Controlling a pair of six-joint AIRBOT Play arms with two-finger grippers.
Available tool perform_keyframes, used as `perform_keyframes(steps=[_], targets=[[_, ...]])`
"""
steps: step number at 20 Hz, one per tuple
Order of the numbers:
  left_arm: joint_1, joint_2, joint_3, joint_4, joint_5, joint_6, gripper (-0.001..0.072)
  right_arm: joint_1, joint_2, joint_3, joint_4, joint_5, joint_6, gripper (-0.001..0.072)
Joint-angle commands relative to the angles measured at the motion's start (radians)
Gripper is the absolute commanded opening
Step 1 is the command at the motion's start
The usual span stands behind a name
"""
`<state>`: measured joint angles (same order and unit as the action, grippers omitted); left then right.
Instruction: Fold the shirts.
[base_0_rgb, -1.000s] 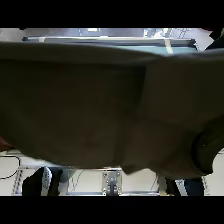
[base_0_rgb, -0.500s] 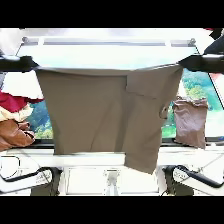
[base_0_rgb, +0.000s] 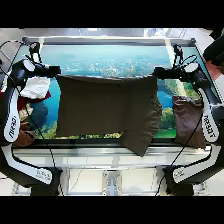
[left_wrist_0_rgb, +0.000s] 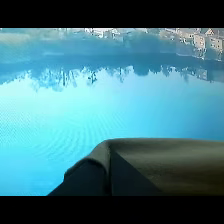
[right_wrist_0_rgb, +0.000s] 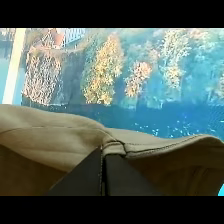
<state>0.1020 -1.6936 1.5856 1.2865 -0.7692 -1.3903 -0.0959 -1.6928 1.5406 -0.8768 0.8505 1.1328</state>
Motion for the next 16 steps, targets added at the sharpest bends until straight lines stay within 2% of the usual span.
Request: perform_keyframes(steps=[1, 4, 6, 8, 12, 16], targets=[[-0.005, -0.005, 0.001, 0.019, -0.105, -0.016, 0.0007, 0.008, -0.006, 0.028, -0.079, 0.123, 0.011, 0.0014], [-0.008, 0.006, -0.001, 0.033, -0.277, -0.014, 0.0006, 0.008, 0.034, 0.026, -0.198, 0.274, 0.040, 0.0014], [-0.008, 0.015, -0.021, 0.052, -0.338, -0.008, 0.0007, 0.010, 0.052, -0.009, -0.240, 0.333, 0.045, 0.0014], [-0.009, 0.032, -0.078, 0.051, -0.358, -0.004, 0.0007, 0.010, 0.056, -0.085, -0.247, 0.325, 0.045, 0.0013], [-0.009, 0.039, -0.171, 0.048, -0.363, -0.004, 0.0007, 0.010, 0.052, -0.240, -0.246, 0.192, 0.059, 0.0013], [-0.009, 0.038, -0.210, 0.049, -0.370, -0.004, 0.0008, 0.010, 0.032, -0.272, -0.247, 0.124, 0.063, 0.0014]])
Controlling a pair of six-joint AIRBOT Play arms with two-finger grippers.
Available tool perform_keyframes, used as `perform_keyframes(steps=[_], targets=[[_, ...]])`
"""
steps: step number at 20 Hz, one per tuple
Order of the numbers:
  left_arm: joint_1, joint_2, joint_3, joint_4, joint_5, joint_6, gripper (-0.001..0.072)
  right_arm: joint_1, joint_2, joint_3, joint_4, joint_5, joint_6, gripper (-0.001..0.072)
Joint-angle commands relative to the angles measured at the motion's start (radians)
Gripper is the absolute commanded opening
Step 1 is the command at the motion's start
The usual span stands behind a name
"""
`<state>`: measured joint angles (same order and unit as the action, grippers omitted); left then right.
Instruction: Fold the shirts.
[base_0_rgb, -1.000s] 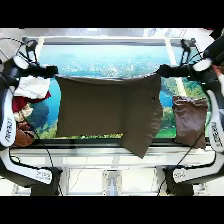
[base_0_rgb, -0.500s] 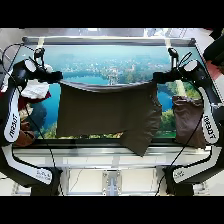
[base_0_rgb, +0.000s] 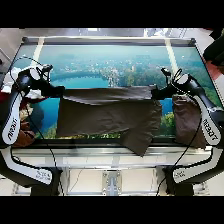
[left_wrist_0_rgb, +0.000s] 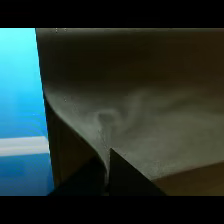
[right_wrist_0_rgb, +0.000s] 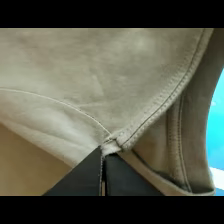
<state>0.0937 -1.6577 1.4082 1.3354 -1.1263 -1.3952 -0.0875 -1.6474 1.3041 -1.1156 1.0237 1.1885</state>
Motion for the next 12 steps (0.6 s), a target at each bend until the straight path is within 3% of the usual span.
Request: perform_keyframes(steps=[1, 4, 5, 6, 7, 8, 12], targets=[[0.000, 0.002, -0.038, 0.000, -0.013, 0.001, 0.0008, 0.001, -0.025, -0.035, -0.010, -0.050, 0.009, 0.0014], [0.000, 0.002, -0.041, 0.000, -0.016, -0.001, 0.0017, 0.001, -0.044, -0.035, -0.013, -0.048, 0.033, 0.0031], [0.000, 0.002, -0.041, 0.000, -0.016, -0.001, 0.0094, 0.001, -0.040, -0.029, -0.008, -0.036, 0.033, 0.0144], [0.000, 0.004, -0.041, 0.000, -0.016, -0.001, 0.0269, 0.001, -0.032, -0.014, -0.007, -0.009, 0.035, 0.0334], [0.001, 0.010, -0.041, 0.000, -0.016, -0.001, 0.0504, -0.002, -0.019, 0.011, -0.009, 0.033, 0.037, 0.0394], [0.005, 0.026, -0.040, 0.000, -0.017, -0.004, 0.0577, -0.008, -0.001, 0.042, -0.015, 0.085, 0.053, 0.0391], [0.045, 0.220, -0.047, 0.005, -0.077, -0.003, 0.0575, -0.089, 0.177, 0.164, -0.199, 0.389, 0.060, 0.0379]])
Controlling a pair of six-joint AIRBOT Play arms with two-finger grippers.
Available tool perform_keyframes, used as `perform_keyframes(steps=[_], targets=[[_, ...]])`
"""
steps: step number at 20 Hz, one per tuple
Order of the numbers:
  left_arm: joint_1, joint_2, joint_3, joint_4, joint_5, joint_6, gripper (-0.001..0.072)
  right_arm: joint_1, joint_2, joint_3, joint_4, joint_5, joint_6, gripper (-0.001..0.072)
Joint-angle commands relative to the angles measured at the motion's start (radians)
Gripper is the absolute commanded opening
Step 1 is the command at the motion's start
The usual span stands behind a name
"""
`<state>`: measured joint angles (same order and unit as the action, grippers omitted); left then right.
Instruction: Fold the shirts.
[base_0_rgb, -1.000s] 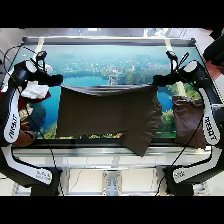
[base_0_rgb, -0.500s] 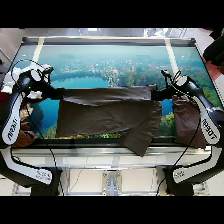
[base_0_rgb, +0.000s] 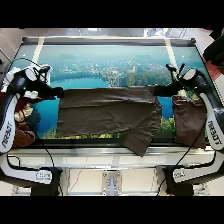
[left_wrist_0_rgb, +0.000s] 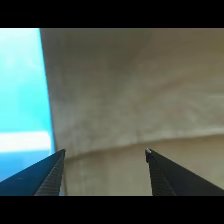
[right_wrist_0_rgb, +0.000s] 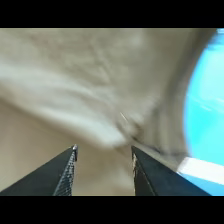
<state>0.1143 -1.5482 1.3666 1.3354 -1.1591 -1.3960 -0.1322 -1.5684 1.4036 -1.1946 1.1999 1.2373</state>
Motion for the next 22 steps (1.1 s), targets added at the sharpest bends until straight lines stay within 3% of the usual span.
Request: perform_keyframes(steps=[1, 3, 4, 8, 10, 13, 22], targets=[[0.049, 0.191, -0.042, 0.008, -0.046, -0.003, 0.0575, -0.085, 0.168, 0.051, -0.154, 0.286, 0.011, 0.0380], [0.105, 0.362, -0.213, 0.007, -0.032, -0.003, 0.0575, -0.183, 0.324, -0.081, -0.117, 0.338, 0.000, 0.0380], [0.139, 0.464, -0.356, 0.006, -0.003, -0.008, 0.0575, -0.234, 0.418, -0.209, -0.081, 0.291, -0.002, 0.0381], [0.260, 0.800, -0.871, -0.103, 0.164, -0.289, 0.0575, -0.329, 0.672, -0.743, 0.126, 0.122, 0.042, 0.0391], [0.311, 0.883, -1.012, -0.226, 0.194, -0.311, 0.0575, -0.318, 0.664, -0.900, 0.211, 0.125, 0.032, 0.0391], [0.336, 0.891, -1.106, -0.362, 0.191, -0.310, 0.0575, -0.257, 0.634, -0.996, 0.253, 0.098, 0.023, 0.0392], [0.335, 0.789, -1.119, -0.409, 0.264, -0.302, 0.0576, -0.005, 0.551, -1.028, 0.276, -0.031, 0.071, 0.0393]])
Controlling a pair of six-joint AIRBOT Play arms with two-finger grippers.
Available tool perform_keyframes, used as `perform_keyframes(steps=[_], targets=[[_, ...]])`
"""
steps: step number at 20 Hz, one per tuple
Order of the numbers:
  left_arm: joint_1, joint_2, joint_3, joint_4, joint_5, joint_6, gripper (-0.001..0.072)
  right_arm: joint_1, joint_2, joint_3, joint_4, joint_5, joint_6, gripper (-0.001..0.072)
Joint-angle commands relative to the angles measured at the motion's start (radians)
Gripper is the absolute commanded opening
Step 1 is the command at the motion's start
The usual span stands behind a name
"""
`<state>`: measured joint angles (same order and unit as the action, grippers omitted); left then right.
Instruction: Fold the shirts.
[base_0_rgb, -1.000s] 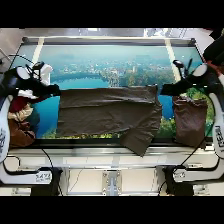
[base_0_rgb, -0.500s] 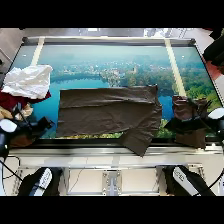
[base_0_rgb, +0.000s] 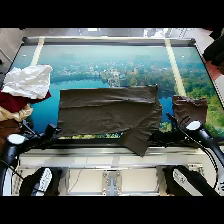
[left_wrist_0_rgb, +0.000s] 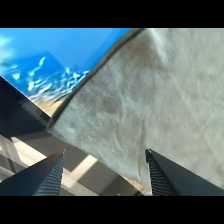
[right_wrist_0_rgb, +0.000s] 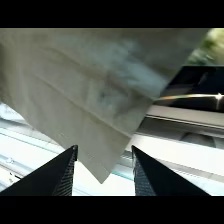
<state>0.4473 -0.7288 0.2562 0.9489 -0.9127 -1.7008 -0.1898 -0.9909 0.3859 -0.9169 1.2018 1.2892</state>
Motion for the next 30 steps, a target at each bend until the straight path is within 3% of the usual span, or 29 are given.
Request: perform_keyframes(steps=[1, 8, 12, 13, 15, 17, 22, 28, 29, 30], targets=[[0.002, -0.049, -0.008, -0.023, 0.019, 0.003, 0.0575, 0.052, -0.026, -0.010, -0.006, -0.038, 0.020, 0.0393], [-0.115, -0.189, -0.008, -0.069, 0.152, 0.014, 0.0553, 0.052, -0.005, -0.008, 0.003, -0.016, 0.031, 0.0392], [-0.153, -0.204, -0.008, -0.119, 0.202, 0.014, 0.0033, 0.052, 0.055, 0.067, -0.064, 0.064, 0.072, 0.0392], [-0.153, -0.203, -0.008, -0.120, 0.202, 0.018, 0.0010, 0.052, 0.075, 0.097, -0.120, 0.091, 0.097, 0.0392], [-0.153, -0.203, -0.008, -0.120, 0.202, 0.018, 0.0010, 0.052, 0.113, 0.120, -0.224, 0.118, 0.152, 0.0392], [-0.153, -0.203, -0.008, -0.120, 0.201, 0.019, 0.0010, 0.052, 0.124, 0.083, -0.235, 0.100, 0.192, 0.0393], [-0.153, -0.203, -0.008, -0.120, 0.193, 0.018, 0.0010, 0.053, 0.082, -0.082, 0.006, -0.156, 0.171, 0.0393], [-0.153, -0.203, -0.008, -0.120, 0.194, 0.018, 0.0010, 0.053, -0.030, -0.102, 0.158, -0.271, 0.077, 0.0387], [-0.153, -0.203, -0.008, -0.120, 0.193, 0.018, 0.0010, 0.053, -0.032, -0.102, 0.188, -0.270, 0.051, 0.0295], [-0.153, -0.200, -0.008, -0.120, 0.190, 0.018, 0.0009, 0.053, -0.028, -0.099, 0.227, -0.251, 0.000, 0.0023]])
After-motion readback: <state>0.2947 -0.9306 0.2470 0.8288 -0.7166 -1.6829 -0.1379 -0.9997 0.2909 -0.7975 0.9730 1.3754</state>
